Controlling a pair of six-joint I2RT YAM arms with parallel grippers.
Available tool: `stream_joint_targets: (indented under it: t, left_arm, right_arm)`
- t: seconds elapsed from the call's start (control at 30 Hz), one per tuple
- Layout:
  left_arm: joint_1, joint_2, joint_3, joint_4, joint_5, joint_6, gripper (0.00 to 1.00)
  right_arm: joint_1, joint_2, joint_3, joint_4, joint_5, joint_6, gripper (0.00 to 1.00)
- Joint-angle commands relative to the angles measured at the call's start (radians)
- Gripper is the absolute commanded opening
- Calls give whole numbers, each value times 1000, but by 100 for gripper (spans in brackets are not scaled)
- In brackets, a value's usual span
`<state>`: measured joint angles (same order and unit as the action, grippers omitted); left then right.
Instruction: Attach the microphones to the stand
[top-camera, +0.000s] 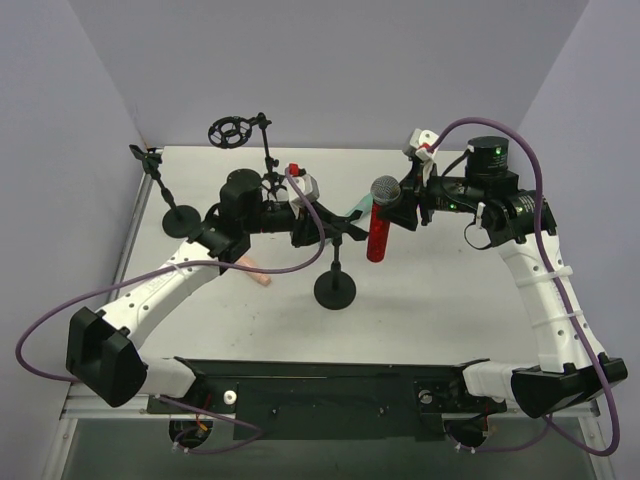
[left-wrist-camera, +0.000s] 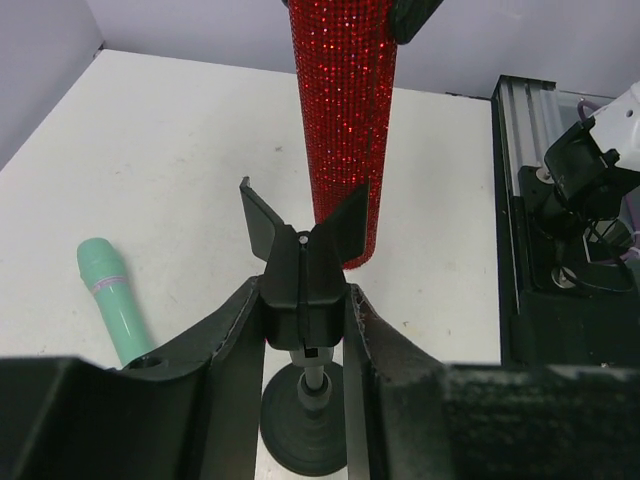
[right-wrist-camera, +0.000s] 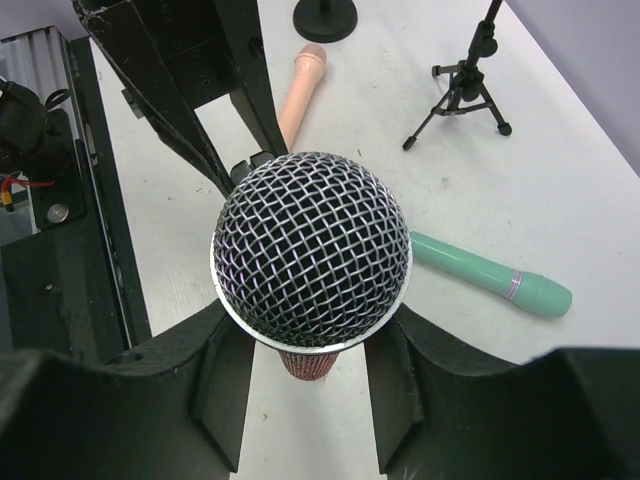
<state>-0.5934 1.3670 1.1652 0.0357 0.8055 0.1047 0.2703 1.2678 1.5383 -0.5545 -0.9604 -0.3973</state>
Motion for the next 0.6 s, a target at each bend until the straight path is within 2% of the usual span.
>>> stream_joint_targets:
  t: [0.0, 0.13, 0.37, 0.57]
  left_arm:
    - [-3, -54, -35, 64, -17, -92, 0]
    - [-11, -65, -53, 93, -19, -148, 0]
    - [-29, -94, -81, 142, -100, -212, 0]
    - [-52, -149, -150, 220, -189, -258, 0]
  right_arm:
    - [15, -10, 2, 76, -31, 5, 3]
    - [27, 22, 11, 105, -24, 26, 3]
    - [112, 57, 17, 165, 25, 73, 2]
    - [116, 32, -99, 430, 104, 348, 2]
